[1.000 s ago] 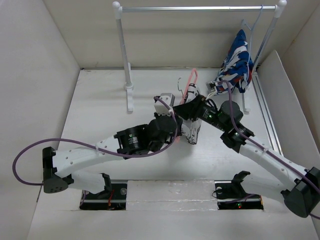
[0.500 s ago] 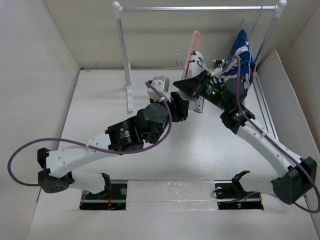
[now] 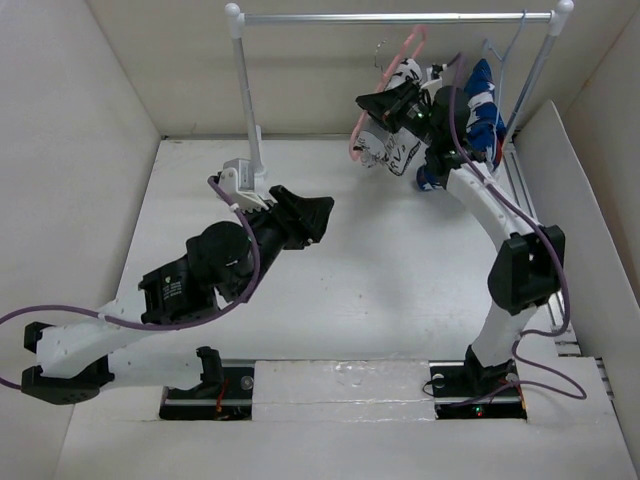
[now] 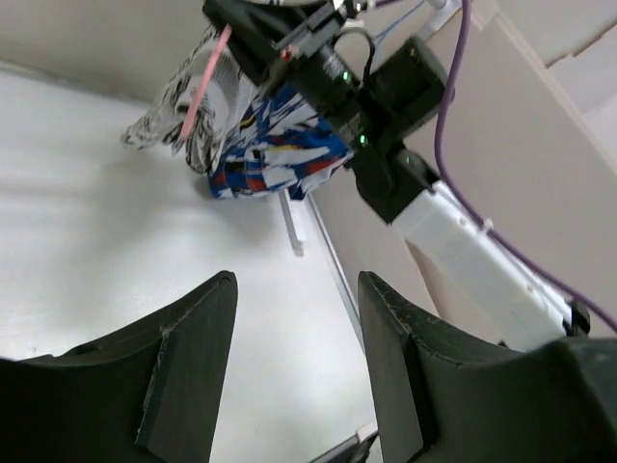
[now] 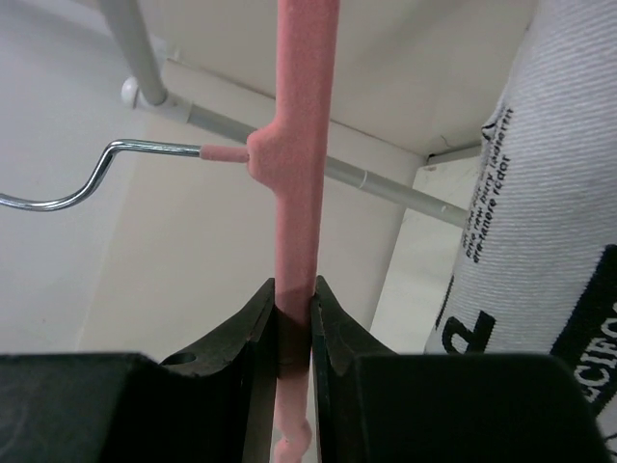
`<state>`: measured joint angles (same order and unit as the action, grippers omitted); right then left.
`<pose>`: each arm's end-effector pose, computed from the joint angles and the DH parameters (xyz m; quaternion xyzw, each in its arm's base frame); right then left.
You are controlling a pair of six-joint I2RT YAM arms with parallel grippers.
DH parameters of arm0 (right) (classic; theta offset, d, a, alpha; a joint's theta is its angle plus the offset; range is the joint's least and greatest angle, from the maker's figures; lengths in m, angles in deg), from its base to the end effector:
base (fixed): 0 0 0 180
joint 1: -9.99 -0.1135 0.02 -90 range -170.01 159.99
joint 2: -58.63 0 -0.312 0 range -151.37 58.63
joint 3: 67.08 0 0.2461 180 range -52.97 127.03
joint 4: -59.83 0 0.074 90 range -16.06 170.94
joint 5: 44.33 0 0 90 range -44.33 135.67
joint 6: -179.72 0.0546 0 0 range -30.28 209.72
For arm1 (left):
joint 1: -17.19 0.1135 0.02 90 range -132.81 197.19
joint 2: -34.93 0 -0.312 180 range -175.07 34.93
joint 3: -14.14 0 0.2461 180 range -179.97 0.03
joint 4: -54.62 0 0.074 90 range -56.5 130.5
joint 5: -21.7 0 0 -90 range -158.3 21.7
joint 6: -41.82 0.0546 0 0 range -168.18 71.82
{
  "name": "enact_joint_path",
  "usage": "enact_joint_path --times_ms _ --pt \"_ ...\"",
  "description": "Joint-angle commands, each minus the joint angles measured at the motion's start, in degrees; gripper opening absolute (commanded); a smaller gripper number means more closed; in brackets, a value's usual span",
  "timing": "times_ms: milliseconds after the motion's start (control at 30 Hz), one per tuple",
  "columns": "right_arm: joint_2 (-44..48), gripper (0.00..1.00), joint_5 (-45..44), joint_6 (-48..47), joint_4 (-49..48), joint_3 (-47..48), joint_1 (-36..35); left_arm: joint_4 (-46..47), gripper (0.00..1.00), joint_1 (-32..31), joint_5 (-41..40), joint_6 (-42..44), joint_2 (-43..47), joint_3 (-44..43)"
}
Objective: Place the trousers on the hanger
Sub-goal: Place the hanger at the clothesline.
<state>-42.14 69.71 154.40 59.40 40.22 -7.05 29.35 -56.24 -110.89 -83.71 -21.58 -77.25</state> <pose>0.4197 0.1519 0.4630 0.1192 0.6561 0.5835 0.4635 0.0817 -0.1450 0.5335 -0.0671 0.6588 -0.4431 0.6043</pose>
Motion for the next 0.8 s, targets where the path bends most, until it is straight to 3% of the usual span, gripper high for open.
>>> enact_joint_path --times_ms 0,267,500,767 --pt "-1.4 0.0 1.5 2.7 -12.5 8.9 0.4 -5.1 0.49 -0.1 -0.7 -5.5 1.2 3.4" --pt "-7.3 0.0 1.7 4.3 -14.7 17.5 1.7 -7.8 0.48 -0.1 1.1 -10.8 4.0 9.9" --pt "-6.3 0.0 0.4 5.4 -18.1 16.0 0.6 -7.3 0.47 -0.1 2.1 -8.9 2.3 10.7" --pt "-9.6 0.0 -1.1 7.8 -17.5 21.8 4.2 -5.4 0.46 1.7 4.5 -8.0 2.5 12.6"
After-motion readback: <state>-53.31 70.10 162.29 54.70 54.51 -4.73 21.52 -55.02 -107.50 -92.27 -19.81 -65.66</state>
